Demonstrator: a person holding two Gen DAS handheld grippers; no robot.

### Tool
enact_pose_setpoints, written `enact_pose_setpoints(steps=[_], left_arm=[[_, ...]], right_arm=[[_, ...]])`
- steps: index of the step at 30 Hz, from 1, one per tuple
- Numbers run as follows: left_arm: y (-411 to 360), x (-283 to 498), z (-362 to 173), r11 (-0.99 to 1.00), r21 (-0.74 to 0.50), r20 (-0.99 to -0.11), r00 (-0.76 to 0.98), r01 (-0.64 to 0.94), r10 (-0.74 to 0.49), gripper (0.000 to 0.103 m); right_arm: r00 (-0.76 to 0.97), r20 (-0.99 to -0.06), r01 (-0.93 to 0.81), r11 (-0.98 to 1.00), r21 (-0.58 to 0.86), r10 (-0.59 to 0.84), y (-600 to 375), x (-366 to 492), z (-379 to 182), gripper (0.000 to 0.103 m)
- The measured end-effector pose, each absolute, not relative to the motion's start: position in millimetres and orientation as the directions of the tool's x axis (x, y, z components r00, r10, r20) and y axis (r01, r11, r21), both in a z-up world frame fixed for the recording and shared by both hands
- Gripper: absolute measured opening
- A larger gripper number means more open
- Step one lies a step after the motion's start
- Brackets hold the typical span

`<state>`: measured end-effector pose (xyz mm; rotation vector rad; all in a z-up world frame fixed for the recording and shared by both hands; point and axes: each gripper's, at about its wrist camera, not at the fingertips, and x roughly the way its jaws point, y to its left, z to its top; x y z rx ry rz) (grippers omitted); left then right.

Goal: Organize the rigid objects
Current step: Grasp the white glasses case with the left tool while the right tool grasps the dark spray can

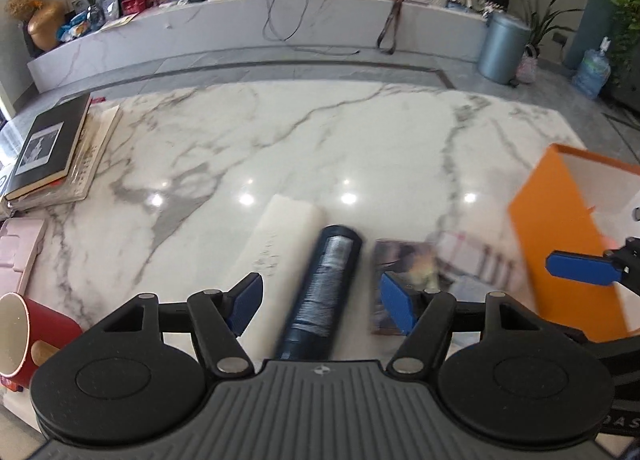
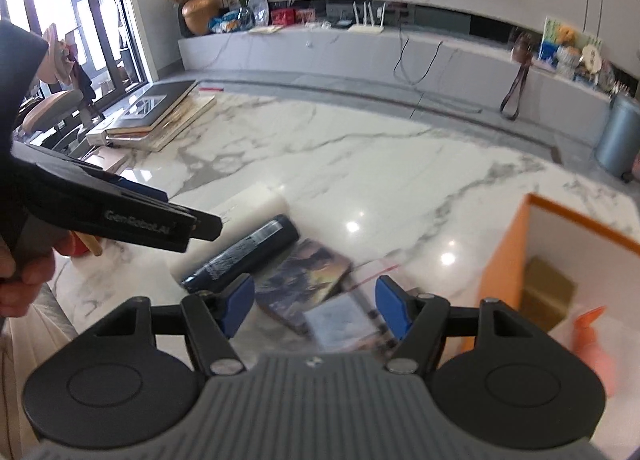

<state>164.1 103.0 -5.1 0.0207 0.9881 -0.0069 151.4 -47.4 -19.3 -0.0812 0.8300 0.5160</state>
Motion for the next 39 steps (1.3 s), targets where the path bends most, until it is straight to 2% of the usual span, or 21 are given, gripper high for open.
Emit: enact_pose_setpoints(steps=[3,6,11,21,27,30,39], left_arm=[[117.1,173.0,-15.4,0.999,0.045,-0.851,0.524,0.02,0.028,0.074],[130.1,184.1,-28.6,0.998,0.061,-0.866,0.499,0.033,0.037,0.074],[140.1,197.9,-47.9,0.989,0.064,-0.883,0.469,0.132,-0.005,0.074],[146.4,214.3,-76.1,0.955,0.064,-0.889,0.451,0.288,-0.076,0.075],[155.7,222.4,-83.4,0.955,0.008,-0.88,0.455,0.297,-0.134,0.074],[158.9,223.7,-86.8,0.958,-0.02,-0.886,0.439,0.287,-0.15,0.069],[181.8,210.1,-82.8,0.986,0.003,-0.917,0.393,0.166,-0.063,0.068]], right_arm=[[0.532,-0.736,-0.467,0.87,0.156,0.418,-29.4,156.4,-27.8,0.064],[0.51,-0.744,-0.478,0.861,0.172,0.432,-9.6,163.1,-37.7,0.063],[0.458,-0.769,-0.455,0.861,0.228,0.446,19.1,182.1,-55.2,0.057],[0.4,-0.798,-0.341,0.882,0.326,0.45,26.6,216.1,-84.1,0.053],[0.399,-0.795,-0.264,0.887,0.378,0.457,25.0,232.3,-92.5,0.049],[0.395,-0.789,-0.251,0.882,0.4,0.47,26.8,237.2,-92.1,0.047],[0.35,-0.808,-0.258,0.878,0.403,0.474,49.2,244.2,-102.9,0.046]])
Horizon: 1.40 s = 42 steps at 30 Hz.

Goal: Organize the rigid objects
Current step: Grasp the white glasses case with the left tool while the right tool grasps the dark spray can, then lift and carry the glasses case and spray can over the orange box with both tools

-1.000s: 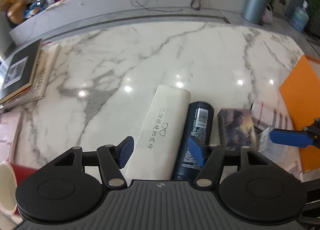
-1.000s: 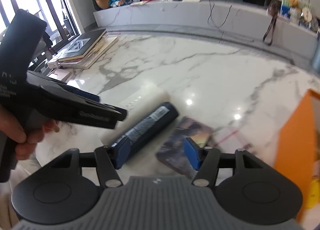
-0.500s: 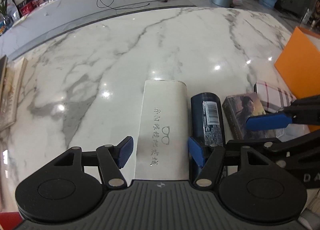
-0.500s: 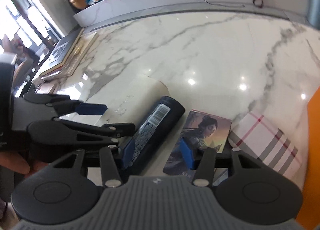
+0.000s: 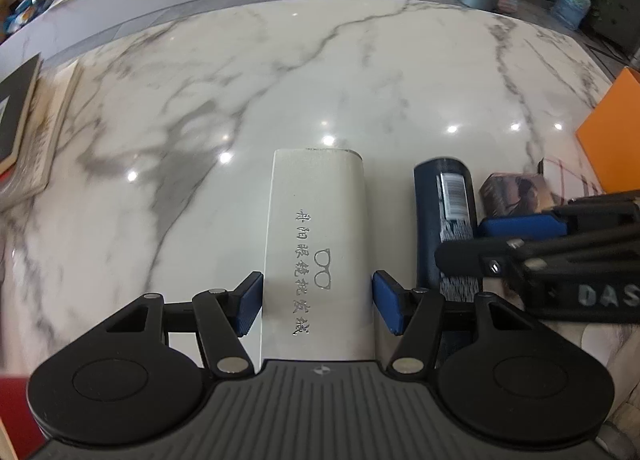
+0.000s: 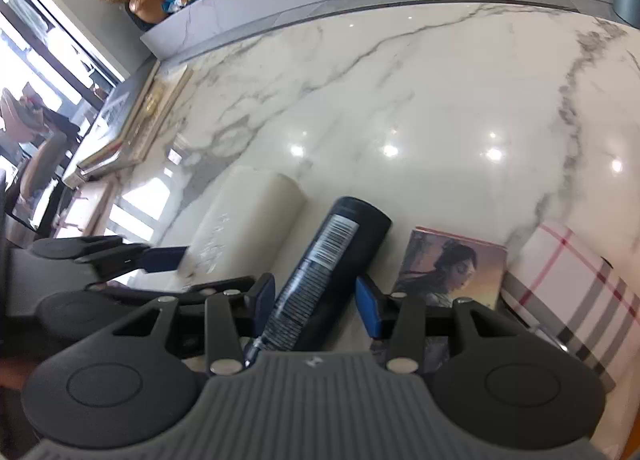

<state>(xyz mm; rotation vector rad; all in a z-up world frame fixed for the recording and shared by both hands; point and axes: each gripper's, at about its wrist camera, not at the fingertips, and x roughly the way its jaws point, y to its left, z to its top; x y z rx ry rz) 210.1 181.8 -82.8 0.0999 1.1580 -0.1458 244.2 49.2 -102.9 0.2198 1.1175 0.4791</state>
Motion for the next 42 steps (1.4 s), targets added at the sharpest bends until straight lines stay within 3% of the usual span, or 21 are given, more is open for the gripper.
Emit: enact_pose_setpoints(steps=[11,25,32,37,42], left_arm=[[175.8,196.8,-85.3,0.983,0.078,-0.91,0.414,0.168,0.001,0.069],[159.5,177.4,-83.9,0.955,0.08,-0.947,0.322,0.286,-0.017,0.069],[174.3,181.0,-83.6,0.978,0.028,-0.95,0.309,0.207,-0.039,0.069],[169.8,183.5,-86.7,0.977,0.068,-0.953,0.302,0.204,0.003,0.075],[172.9,188.5,-88.8,0.986,0.042,-0.944,0.329,0.163,-0.014,0.081]], right_arm=[[0.268,-0.873,-0.413,0.867,0.279,0.409,90.8,260.6,-110.9,0.052],[0.184,-0.92,-0.608,0.775,0.17,0.346,86.7,238.9,-105.7,0.044],[0.173,-0.921,-0.732,0.671,0.118,0.35,80.5,211.3,-105.8,0.043],[0.215,-0.921,-0.735,0.674,0.067,0.326,85.3,202.6,-110.0,0.044],[0.265,-0.911,-0.736,0.677,0.022,0.318,90.0,191.3,-112.6,0.051]])
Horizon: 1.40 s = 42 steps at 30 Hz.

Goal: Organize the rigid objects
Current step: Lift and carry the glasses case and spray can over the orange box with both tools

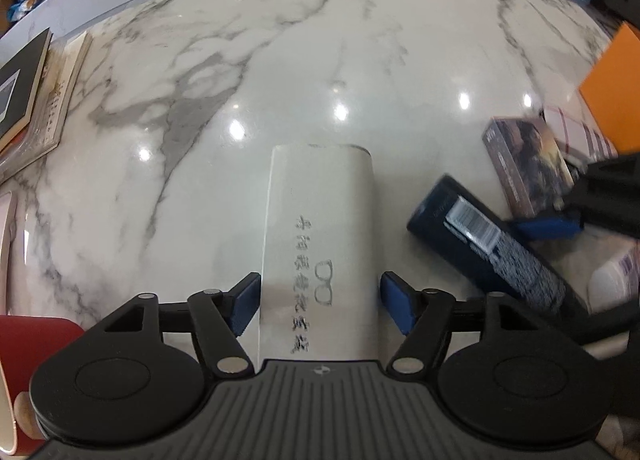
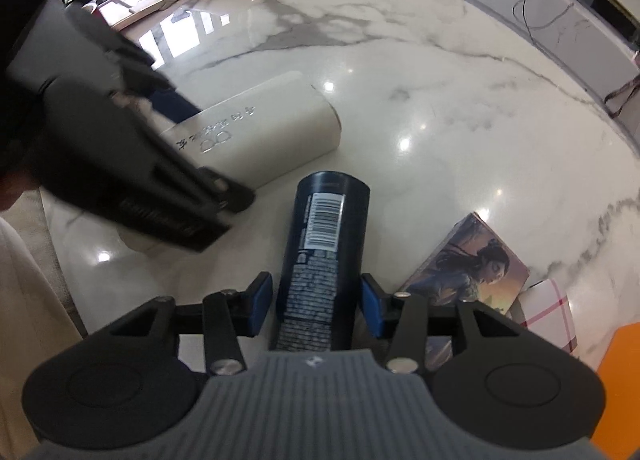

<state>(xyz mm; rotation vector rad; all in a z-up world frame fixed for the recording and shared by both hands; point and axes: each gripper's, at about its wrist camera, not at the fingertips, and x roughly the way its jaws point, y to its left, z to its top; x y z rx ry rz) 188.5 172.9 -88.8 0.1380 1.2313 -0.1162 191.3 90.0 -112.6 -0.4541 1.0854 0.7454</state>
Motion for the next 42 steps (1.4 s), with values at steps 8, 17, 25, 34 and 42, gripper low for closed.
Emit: enact_pose_setpoints(steps=[8,17,25,34,42], left_arm=[[172.1,189.3,-88.9,0.986,0.03,-0.932,0.362,0.164,-0.032,0.069],[175.4,181.7,-75.3,0.992,-0.014,-0.914,0.402,0.122,-0.062,0.069],[167.8,167.5,-54.8,0.994,-0.055,-0.883,0.459,0.097,-0.094,0.069],[144.2,151.7,-25.0,0.987,-0.115,-0.841,0.518,0.114,-0.157,0.069],[110.0,143.2,12.9,0.978,-0.126,-0.792,0.576,0.167,-0.2,0.069]], right_arm=[[0.293,-0.89,-0.742,0.67,0.018,0.348,81.2,183.4,-114.2,0.044],[0.32,-0.868,-0.709,0.704,0.047,0.38,73.0,180.5,-108.7,0.042],[0.402,-0.819,-0.663,0.747,0.047,0.409,52.7,175.9,-83.0,0.042],[0.482,-0.766,-0.611,0.79,0.054,0.426,19.6,170.7,-47.3,0.042],[0.569,-0.702,-0.563,0.825,0.048,0.429,-16.0,160.1,-8.9,0.042]])
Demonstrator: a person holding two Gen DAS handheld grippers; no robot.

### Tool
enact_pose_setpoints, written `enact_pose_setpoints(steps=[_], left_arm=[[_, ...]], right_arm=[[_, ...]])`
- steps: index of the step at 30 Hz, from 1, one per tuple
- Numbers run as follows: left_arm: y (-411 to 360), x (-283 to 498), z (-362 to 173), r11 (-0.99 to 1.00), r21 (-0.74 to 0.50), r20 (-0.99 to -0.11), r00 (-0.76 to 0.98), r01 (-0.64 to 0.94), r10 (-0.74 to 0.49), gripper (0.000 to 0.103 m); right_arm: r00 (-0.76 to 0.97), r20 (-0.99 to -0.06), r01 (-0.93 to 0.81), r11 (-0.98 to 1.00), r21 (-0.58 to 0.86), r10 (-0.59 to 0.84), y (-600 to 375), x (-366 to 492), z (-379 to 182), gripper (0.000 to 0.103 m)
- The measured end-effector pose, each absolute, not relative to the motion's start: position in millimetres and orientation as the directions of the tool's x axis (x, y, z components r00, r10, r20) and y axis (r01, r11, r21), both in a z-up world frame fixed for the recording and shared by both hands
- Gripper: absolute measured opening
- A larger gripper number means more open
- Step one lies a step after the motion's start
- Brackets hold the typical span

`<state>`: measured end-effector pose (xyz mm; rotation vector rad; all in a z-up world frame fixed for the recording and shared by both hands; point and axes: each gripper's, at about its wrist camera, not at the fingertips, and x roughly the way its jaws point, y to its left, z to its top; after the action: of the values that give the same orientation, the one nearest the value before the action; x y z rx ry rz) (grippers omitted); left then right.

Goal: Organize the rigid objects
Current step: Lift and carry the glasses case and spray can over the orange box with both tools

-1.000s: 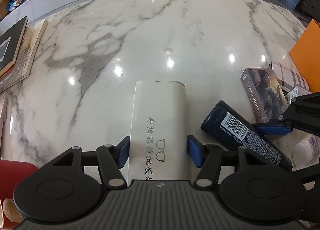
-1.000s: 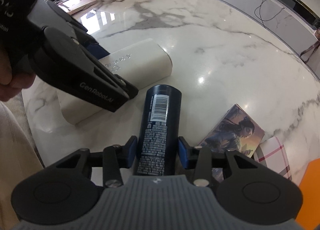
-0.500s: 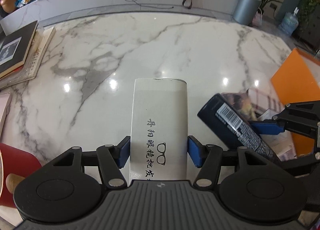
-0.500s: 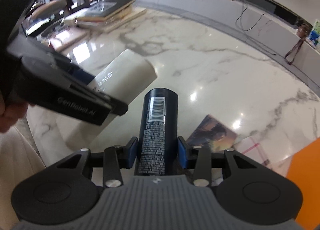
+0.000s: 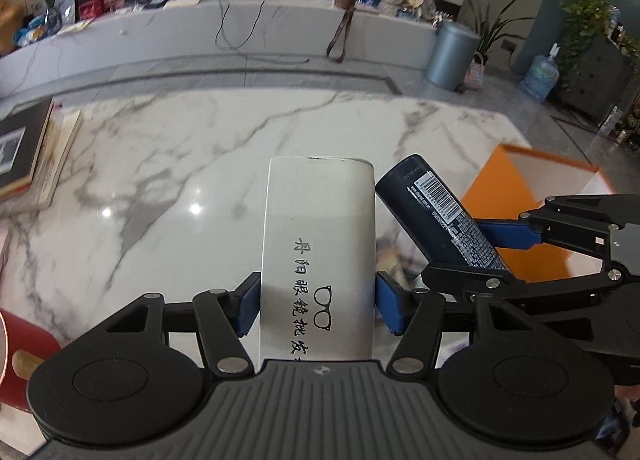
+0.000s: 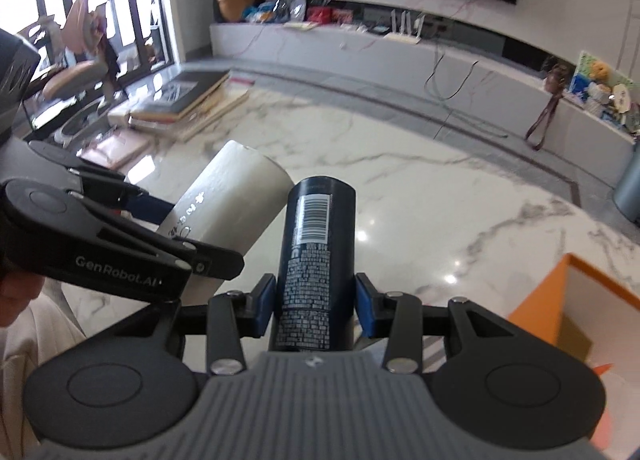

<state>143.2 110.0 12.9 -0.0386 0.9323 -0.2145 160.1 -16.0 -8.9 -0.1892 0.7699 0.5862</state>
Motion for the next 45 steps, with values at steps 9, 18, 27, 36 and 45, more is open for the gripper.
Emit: enact_pose_setpoints(steps=[9,18,27,36,45], left_arm=[[73.2,142.6,47.1,0.97,-0.145,-0.738,0.632,0.197,-0.238,0.069],[19.4,149.7,62.9,0.934,-0.196,-0.713,0.61,0.299,-0.345,0.069],[-50.2,166.3,63.4,0.877,-0.271,-0.696,0.549,0.397,-0.463,0.069],[-109.3,184.7,45.3,0.834,-0.313,-0.713,0.468,0.454,-0.522,0.069],[-155.5,206.3,13.3,0.811,-0.387,-0.733,0.387,0.439,-0.559,0.069]], right_arm=[[0.676,-0.613,-0.472,0.879,0.066,0.409,-76.2,143.9,36.2,0.042],[0.752,-0.587,-0.333,0.941,0.054,0.3,-156.9,132.4,53.1,0.042],[0.772,-0.607,-0.224,0.974,0.018,0.188,-226.0,123.3,49.2,0.042],[0.768,-0.629,-0.147,0.989,0.011,0.121,-274.2,124.4,36.4,0.042],[0.732,-0.674,-0.11,0.994,0.024,0.097,-314.4,138.2,13.3,0.042]])
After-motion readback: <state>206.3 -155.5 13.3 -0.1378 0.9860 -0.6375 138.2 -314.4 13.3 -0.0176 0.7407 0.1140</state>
